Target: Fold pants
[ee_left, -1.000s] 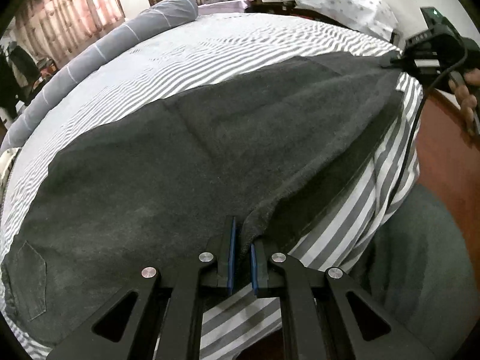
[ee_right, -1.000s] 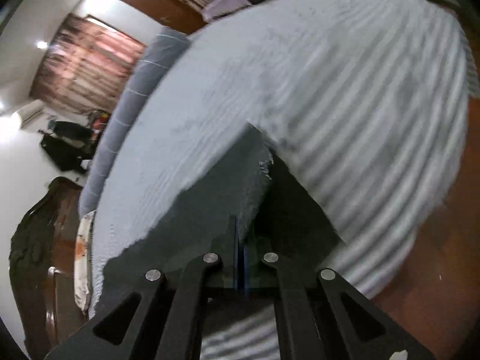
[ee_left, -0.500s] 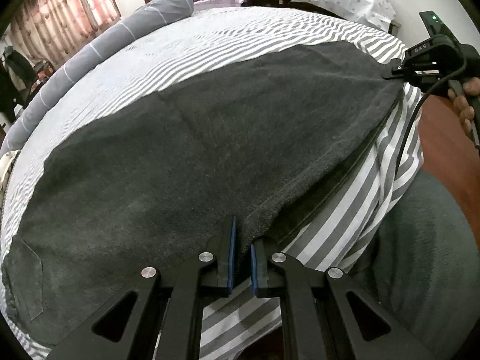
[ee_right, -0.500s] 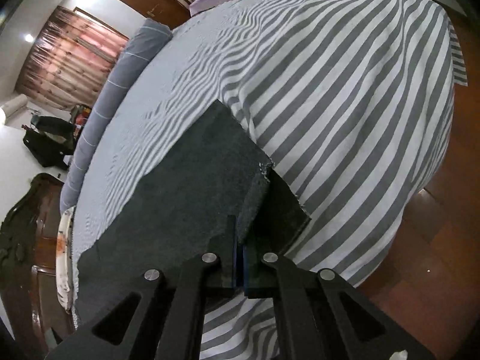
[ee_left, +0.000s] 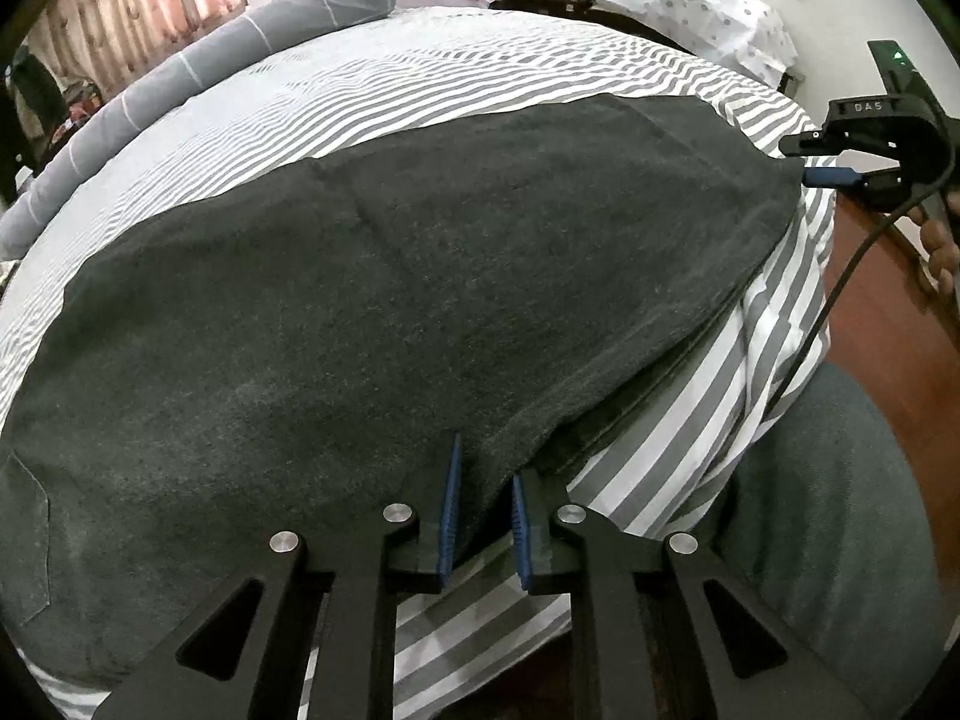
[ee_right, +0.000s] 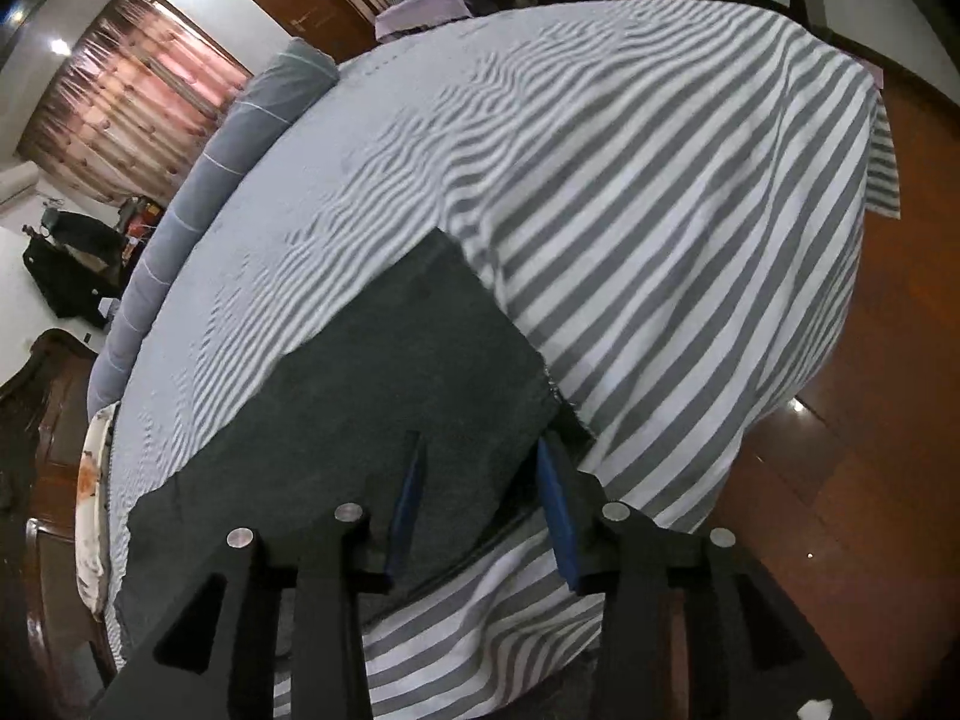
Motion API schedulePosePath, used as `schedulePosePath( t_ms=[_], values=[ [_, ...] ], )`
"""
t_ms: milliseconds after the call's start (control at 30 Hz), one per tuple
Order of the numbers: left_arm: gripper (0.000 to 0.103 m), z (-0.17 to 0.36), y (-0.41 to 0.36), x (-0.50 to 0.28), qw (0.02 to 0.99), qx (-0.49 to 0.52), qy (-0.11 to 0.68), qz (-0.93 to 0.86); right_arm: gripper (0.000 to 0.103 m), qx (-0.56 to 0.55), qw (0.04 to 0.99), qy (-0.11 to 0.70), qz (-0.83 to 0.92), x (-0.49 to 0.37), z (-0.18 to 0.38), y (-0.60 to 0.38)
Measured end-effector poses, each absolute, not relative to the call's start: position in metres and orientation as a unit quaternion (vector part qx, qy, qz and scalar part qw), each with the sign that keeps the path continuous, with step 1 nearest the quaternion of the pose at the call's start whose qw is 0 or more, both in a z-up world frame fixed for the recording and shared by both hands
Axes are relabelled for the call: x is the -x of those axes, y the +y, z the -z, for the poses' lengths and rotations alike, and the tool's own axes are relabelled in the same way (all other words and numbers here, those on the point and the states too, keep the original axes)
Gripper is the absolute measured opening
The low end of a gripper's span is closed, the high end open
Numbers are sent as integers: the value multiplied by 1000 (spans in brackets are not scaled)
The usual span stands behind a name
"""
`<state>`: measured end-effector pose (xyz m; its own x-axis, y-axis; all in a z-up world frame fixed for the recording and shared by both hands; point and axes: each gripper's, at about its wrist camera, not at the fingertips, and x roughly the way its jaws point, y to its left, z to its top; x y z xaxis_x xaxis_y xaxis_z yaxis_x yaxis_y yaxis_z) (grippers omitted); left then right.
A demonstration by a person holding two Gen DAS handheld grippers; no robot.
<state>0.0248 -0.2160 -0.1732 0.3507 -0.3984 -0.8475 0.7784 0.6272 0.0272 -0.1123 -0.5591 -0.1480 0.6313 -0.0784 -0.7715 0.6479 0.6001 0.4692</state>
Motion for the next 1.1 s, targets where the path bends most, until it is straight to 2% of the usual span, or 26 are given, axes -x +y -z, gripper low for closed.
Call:
schedulePosePath(
  t_ms=[200, 300, 467, 600, 833, 900, 1100],
  values=[
    [9, 173, -212, -18, 793, -218, 426, 377, 40, -403, 815, 359, 209, 105, 143, -546],
    [9, 172, -208, -15, 794, -209, 426, 380, 45, -400, 814, 361, 216, 105, 142, -542],
    [9, 173, -212, -12, 798, -219, 420, 372, 46, -406, 810, 359, 226, 111, 144, -544],
    [28, 168, -210, -14, 783, -192, 446, 389, 46, -381, 821, 374, 204, 106, 138, -527],
    [40, 137, -185, -22, 800, -135, 439, 387, 46, -341, 831, 433, 78, 55, 140, -458],
    [51, 129, -175, -35, 821, -128, 427, 356, 46, -308, 834, 454, 50, 36, 141, -432],
    [51, 120, -136, -103, 860, -71, 428, 269, 46, -272, 832, 478, -70, -26, 123, -384]
  ],
)
